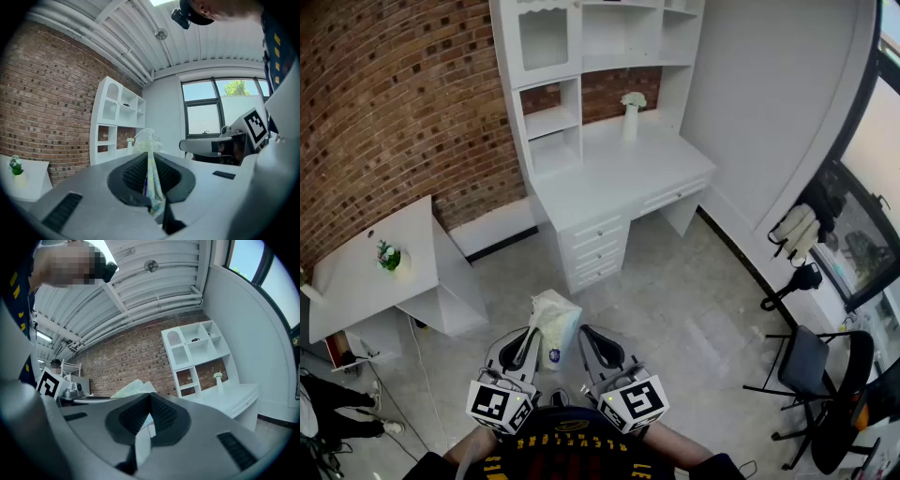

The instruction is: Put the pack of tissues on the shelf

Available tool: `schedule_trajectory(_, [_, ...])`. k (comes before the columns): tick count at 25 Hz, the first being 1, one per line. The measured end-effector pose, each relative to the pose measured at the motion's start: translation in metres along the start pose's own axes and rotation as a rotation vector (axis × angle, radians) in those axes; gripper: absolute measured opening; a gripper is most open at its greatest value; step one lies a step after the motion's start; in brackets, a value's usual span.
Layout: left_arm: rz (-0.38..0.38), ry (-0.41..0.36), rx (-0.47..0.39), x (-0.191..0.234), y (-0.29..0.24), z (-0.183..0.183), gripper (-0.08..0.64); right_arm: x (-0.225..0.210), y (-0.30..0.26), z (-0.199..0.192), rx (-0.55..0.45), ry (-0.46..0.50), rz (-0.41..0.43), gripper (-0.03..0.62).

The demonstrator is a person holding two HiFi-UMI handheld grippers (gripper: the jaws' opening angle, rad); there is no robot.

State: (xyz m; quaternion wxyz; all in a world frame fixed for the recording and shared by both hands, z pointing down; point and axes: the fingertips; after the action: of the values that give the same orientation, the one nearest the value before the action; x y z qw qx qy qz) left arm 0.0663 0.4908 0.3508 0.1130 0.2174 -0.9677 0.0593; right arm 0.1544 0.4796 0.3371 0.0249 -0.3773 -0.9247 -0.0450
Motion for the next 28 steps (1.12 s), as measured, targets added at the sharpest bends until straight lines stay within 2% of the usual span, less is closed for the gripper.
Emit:
schedule_trajectory(7, [0.004,-0.014,0.002,-0.017,-0.009,-0.003,0.014,-0.011,0.011,0.000,-0.003,0.002,0.013,0.005])
schedule_trajectory(16, [0.052,-0.015,-0.004,-0.041,-0.018,-0.016,0.014,-0.034,0.036,-0.015,0.004,-0.060,0.048,0.006])
schedule_trajectory(22, [0.089,0.004,0.014,-0.032,-0.019,-0.028,0.014,-0.041,0.035,-0.022,0.013,-0.084,0.052,0.006])
schedule_trajectory(28, [0.063,0.011,0.025,-0.017,-0.041,-0.028,0.014,-0.049,0.015,-0.034,0.035,-0.088,0.040,0.006])
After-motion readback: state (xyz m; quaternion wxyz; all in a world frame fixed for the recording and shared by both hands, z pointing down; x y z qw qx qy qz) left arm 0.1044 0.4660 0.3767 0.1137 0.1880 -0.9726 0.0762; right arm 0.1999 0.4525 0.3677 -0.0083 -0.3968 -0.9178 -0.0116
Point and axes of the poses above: the fingertips, and each gripper's own axes: y backward along the fingers, x to its left, z out of its top, and after that the axes turned 14 degrees about y, right-handed
